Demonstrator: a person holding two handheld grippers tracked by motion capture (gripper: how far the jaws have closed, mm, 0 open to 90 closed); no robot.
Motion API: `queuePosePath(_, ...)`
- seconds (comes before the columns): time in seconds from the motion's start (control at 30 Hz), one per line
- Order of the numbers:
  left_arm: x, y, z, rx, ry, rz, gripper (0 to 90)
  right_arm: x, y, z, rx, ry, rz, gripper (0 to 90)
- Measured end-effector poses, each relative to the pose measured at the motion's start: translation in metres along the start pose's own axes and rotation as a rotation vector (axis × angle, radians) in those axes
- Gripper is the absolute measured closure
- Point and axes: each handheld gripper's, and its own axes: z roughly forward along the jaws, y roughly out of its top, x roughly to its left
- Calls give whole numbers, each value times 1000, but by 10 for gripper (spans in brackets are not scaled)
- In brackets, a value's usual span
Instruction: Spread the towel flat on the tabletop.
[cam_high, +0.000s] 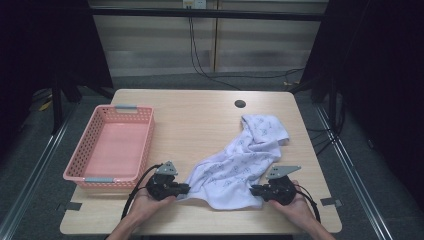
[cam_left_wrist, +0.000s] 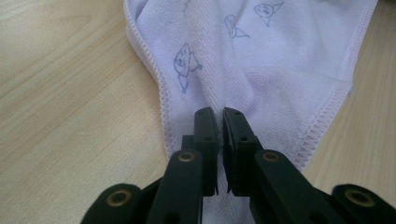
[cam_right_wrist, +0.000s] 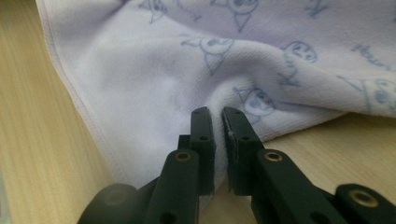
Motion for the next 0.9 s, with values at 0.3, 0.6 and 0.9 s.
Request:
queuePosePath(0.3,1,36,-33,-218,-76,-66,867,-28,19,-61,-255,-2,113,840)
queuePosePath(0.6,7,109,-57,-362,-79,-57,866,-58,76,-111,-412,-51,117,841)
queuePosePath(0.9,21,162,-95,-491,-4,-60,866,-81,131,-147,-535,-93,120,842)
